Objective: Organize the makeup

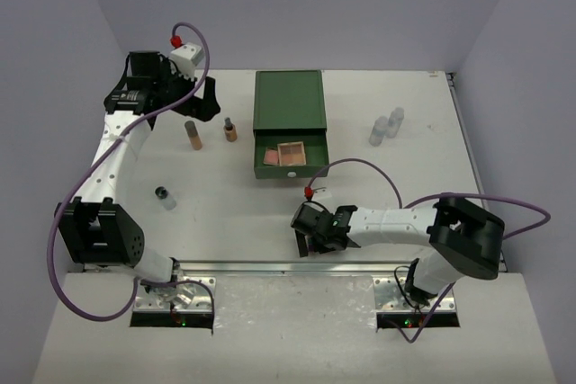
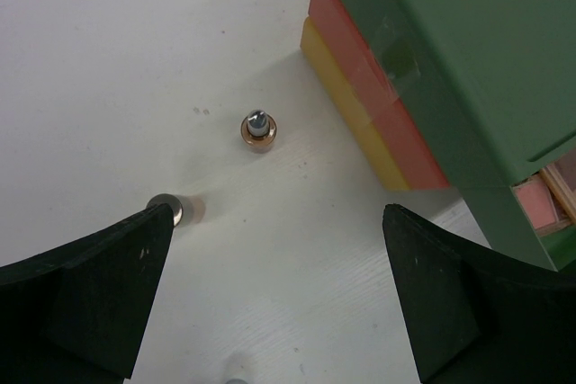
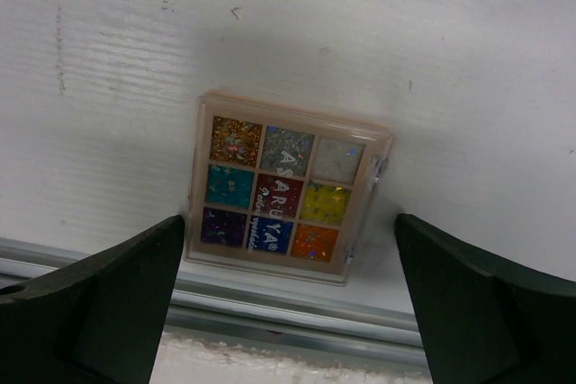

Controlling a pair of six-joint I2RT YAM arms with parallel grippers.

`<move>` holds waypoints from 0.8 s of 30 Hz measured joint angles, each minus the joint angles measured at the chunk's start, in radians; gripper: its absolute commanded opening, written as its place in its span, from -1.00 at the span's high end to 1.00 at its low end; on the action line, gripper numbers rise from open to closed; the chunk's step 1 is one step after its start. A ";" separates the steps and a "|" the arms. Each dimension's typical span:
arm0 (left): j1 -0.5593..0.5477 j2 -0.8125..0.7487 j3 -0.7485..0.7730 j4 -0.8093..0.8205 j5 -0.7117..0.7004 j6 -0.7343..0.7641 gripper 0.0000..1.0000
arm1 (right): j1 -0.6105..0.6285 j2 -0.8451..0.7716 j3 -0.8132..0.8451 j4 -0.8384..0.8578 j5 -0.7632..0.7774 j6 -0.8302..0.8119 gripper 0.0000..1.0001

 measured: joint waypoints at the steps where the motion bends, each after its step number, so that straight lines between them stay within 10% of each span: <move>1: 0.000 0.006 0.000 0.000 0.000 -0.001 -1.00 | -0.002 0.005 0.006 0.003 0.005 0.002 -0.79; 9: 0.000 0.011 0.007 0.000 -0.012 -0.003 -1.00 | -0.007 0.024 0.018 0.020 0.029 0.023 0.22; 24: 0.000 0.011 0.023 -0.001 -0.034 0.006 -1.00 | 0.022 -0.133 0.010 -0.053 0.017 -0.243 0.44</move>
